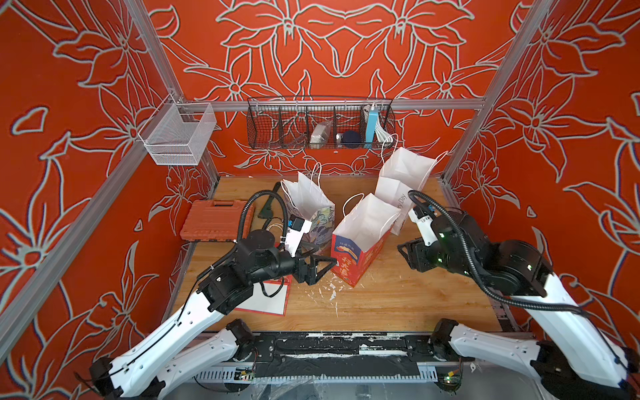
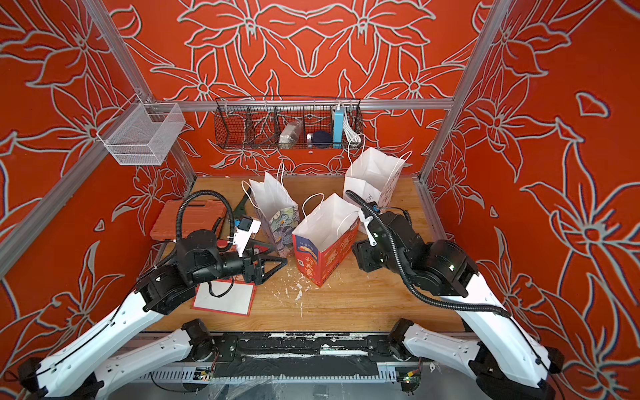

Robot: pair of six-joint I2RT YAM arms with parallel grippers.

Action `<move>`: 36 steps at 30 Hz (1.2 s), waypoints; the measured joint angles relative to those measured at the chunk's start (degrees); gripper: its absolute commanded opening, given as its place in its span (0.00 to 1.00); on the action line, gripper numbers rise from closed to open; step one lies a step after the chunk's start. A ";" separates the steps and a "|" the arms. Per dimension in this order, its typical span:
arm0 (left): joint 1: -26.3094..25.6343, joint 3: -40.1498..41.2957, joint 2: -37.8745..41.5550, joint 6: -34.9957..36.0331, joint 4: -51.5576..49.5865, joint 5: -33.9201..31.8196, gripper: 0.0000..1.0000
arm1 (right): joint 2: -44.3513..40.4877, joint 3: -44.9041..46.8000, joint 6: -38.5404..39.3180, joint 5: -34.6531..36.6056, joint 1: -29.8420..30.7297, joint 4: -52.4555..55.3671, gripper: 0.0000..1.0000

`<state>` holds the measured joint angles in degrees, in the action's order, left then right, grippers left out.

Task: Put away the paper bag
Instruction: Adjust the paper bag at the center of the board.

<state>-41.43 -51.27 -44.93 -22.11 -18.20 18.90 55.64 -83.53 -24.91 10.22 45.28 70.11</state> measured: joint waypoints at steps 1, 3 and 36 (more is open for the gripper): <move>-0.33 0.52 0.31 0.09 0.35 -1.42 0.93 | -0.37 0.79 0.63 -0.57 -2.16 -0.22 0.62; -0.70 1.92 1.01 0.04 1.18 -3.82 0.93 | -0.87 2.19 1.86 -2.49 -7.32 -0.70 0.63; -17.68 -51.49 -44.22 16.87 -17.73 -21.59 0.94 | -24.83 16.90 -2.73 -8.83 -25.73 -12.26 0.65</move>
<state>-59.11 -102.76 -89.14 -5.23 -35.92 -2.70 30.81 -66.63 -27.64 1.39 19.55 57.84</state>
